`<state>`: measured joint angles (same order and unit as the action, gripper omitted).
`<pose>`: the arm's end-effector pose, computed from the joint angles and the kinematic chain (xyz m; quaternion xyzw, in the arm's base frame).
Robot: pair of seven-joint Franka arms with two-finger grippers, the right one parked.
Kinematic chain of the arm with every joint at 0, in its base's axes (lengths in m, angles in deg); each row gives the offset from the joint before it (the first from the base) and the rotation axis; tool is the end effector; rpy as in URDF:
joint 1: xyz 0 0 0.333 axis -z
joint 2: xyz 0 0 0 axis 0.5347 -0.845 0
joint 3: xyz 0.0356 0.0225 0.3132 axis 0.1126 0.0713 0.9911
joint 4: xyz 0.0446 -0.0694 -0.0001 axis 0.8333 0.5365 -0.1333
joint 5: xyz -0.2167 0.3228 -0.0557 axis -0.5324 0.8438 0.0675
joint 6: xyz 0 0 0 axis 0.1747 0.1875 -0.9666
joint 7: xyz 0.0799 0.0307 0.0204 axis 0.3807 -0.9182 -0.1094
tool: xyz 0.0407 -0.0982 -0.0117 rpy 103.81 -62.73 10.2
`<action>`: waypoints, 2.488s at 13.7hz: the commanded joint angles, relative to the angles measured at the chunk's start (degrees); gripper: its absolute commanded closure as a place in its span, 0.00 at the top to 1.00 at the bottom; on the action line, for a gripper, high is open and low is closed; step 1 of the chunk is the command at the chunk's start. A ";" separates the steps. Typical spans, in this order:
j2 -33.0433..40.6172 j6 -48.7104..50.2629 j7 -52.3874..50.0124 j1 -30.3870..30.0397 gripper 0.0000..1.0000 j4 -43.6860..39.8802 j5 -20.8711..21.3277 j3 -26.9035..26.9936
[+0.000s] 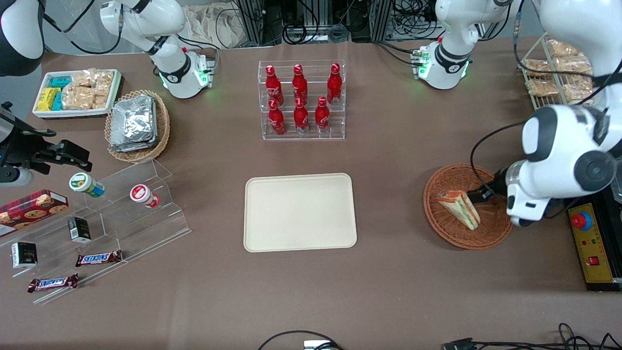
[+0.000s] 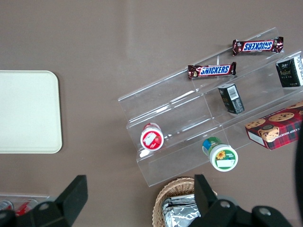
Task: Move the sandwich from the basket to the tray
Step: 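Lower the open left gripper around the sandwich and close it, then lift the sandwich out of the basket with the left gripper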
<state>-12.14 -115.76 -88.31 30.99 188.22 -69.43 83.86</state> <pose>0.6076 -0.0445 0.3437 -0.9448 -0.2951 0.1400 0.0241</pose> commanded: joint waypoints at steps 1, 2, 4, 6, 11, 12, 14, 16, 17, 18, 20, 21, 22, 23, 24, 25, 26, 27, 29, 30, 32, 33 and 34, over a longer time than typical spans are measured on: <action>-3.92 -2.50 -4.31 0.01 1.00 -0.47 -0.65 -0.19; -4.98 -3.90 -5.02 0.01 1.00 -0.29 -0.65 -0.19; -7.44 -7.41 -5.11 -0.25 1.00 0.32 -0.65 -0.19; -9.20 -11.72 -5.11 -0.34 1.00 2.07 -0.65 -0.19; -10.27 -16.04 -6.17 -0.07 0.38 4.81 -0.30 -0.19; -9.92 -15.87 -6.00 0.01 0.09 4.81 -0.30 -0.19; -8.52 -14.47 -4.33 0.19 0.00 4.46 0.22 -0.37; -5.19 -10.26 1.18 0.02 0.00 3.93 0.14 -0.37; -3.34 -7.81 5.30 0.01 0.00 3.49 0.05 -0.45; -2.19 -5.61 8.91 0.10 0.00 2.27 0.05 -0.54; -0.86 -0.42 12.71 0.45 0.00 -2.20 -0.39 -1.85; -0.69 2.39 13.95 0.45 0.00 -5.79 -0.48 -4.12; -1.12 5.11 14.91 0.45 0.00 -9.48 -0.39 -5.97; -1.82 6.79 15.53 0.80 0.00 -13.00 -0.39 -8.17; -3.39 7.07 15.71 1.15 0.00 -15.90 -0.30 -10.28; -4.80 6.90 15.63 1.33 0.00 -18.46 -0.48 -11.95; -6.38 6.64 15.19 1.59 0.00 -19.96 -0.56 -13.53; -7.44 6.29 14.75 2.29 0.00 -20.76 -0.57 -15.29; -10.42 5.41 14.40 5.27 0.00 -23.56 -0.57 -15.92; -12.09 5.32 13.18 6.68 0.00 -25.15 -0.57 -15.92; -15.78 4.10 11.85 9.23 0.00 -28.40 -0.57 -16.01; -17.19 2.00 11.59 10.37 0.00 -29.11 -0.65 -16.01; -18.34 -0.55 10.89 11.69 0.00 -28.94 -0.65 -16.01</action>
<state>-26.74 -114.32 -75.82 40.36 163.20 -69.75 67.80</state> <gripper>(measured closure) 0.793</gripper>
